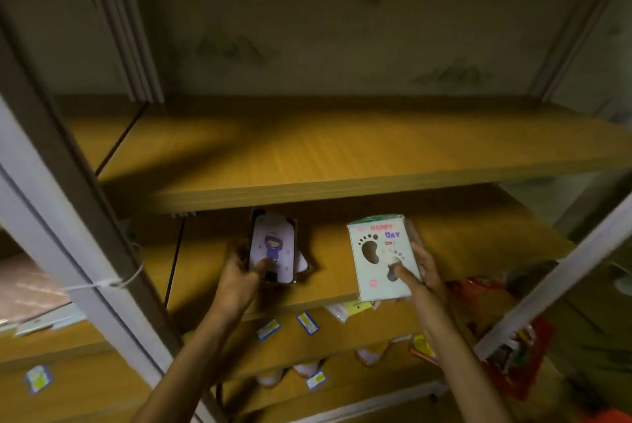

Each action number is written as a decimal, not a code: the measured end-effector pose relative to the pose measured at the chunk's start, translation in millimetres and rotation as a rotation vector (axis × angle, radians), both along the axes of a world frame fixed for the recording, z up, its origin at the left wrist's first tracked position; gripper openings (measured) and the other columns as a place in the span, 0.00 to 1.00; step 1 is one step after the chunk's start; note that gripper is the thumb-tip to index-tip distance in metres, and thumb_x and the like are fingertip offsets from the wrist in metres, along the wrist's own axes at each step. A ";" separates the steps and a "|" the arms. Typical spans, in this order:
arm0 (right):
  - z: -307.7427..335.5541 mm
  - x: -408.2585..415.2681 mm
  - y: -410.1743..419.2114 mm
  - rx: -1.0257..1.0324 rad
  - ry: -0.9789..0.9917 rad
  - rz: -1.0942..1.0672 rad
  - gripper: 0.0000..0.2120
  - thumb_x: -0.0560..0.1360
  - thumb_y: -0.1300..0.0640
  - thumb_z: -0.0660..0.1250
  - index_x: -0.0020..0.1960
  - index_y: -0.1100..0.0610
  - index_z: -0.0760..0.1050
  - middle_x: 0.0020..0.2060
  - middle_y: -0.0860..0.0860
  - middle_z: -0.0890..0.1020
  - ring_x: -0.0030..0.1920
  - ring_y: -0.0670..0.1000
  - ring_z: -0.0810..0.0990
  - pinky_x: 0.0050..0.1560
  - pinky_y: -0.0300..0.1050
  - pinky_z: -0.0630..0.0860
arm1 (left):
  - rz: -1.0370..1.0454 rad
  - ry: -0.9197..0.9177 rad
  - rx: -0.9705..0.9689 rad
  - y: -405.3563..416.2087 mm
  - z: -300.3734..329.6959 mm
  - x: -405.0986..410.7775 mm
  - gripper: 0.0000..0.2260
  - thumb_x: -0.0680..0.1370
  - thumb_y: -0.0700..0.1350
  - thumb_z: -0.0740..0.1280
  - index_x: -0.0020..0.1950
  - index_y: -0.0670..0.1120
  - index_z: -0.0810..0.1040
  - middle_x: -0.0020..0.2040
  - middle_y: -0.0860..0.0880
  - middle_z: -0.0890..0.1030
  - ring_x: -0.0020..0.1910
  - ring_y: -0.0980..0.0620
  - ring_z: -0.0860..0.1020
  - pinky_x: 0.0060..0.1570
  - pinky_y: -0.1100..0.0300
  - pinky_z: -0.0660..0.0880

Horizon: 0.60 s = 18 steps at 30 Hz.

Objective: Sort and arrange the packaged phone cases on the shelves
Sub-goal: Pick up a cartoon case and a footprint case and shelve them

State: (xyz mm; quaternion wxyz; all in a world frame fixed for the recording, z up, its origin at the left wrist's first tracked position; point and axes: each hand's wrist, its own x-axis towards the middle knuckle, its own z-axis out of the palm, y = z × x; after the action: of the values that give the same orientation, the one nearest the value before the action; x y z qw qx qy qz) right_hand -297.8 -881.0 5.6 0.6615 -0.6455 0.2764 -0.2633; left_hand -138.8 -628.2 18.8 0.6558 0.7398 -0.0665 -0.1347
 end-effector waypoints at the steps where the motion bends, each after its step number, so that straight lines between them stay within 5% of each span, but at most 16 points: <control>1: 0.4 7.7 -5.1 0.003 0.002 0.018 0.21 0.73 0.57 0.71 0.63 0.43 0.72 0.53 0.37 0.82 0.51 0.48 0.84 0.38 0.53 0.83 | 0.018 0.010 0.012 -4.6 0.7 3.5 0.18 0.77 0.40 0.67 0.65 0.47 0.67 0.55 0.49 0.76 0.54 0.48 0.77 0.55 0.48 0.77; 3: 1.7 21.5 -13.9 0.014 0.001 0.051 0.22 0.74 0.60 0.71 0.65 0.46 0.71 0.52 0.36 0.82 0.52 0.49 0.83 0.41 0.54 0.83 | 0.055 0.021 0.048 -12.1 2.2 8.7 0.21 0.77 0.40 0.68 0.67 0.46 0.67 0.57 0.47 0.76 0.56 0.47 0.76 0.53 0.49 0.77; 6: 6.2 39.8 -23.1 0.027 0.002 0.091 0.23 0.74 0.61 0.70 0.65 0.46 0.70 0.52 0.40 0.83 0.48 0.49 0.85 0.29 0.48 0.81 | 0.087 -0.009 0.118 -17.4 1.7 14.8 0.23 0.75 0.40 0.71 0.68 0.44 0.67 0.60 0.45 0.77 0.58 0.46 0.77 0.47 0.56 0.77; 10: 8.0 56.3 -37.0 0.017 0.041 0.124 0.23 0.74 0.60 0.70 0.65 0.46 0.69 0.56 0.46 0.81 0.50 0.51 0.83 0.28 0.47 0.80 | 0.109 -0.199 0.346 -13.5 1.5 12.7 0.22 0.73 0.43 0.73 0.63 0.42 0.71 0.56 0.43 0.79 0.52 0.48 0.78 0.40 0.61 0.75; 14: 6.0 61.8 -48.9 0.044 0.057 0.162 0.23 0.74 0.60 0.70 0.65 0.46 0.69 0.57 0.49 0.81 0.51 0.52 0.83 0.31 0.49 0.81 | 0.096 -0.414 0.649 -12.9 5.9 5.4 0.27 0.72 0.48 0.73 0.67 0.42 0.69 0.59 0.41 0.75 0.60 0.42 0.72 0.53 0.52 0.72; 18: 3.6 57.8 -59.5 0.059 0.056 0.163 0.21 0.74 0.59 0.71 0.62 0.41 0.71 0.57 0.48 0.81 0.50 0.53 0.84 0.33 0.53 0.82 | 0.008 -0.516 0.678 -28.0 13.3 -1.9 0.29 0.72 0.49 0.73 0.68 0.41 0.68 0.63 0.42 0.74 0.62 0.43 0.71 0.58 0.50 0.72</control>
State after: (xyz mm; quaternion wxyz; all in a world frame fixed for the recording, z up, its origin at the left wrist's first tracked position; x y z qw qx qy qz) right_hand -240.0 -940.5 9.2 0.6915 -0.6532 0.2490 -0.1819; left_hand -140.6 -656.2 32.2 0.3378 0.9233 -0.1776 0.0433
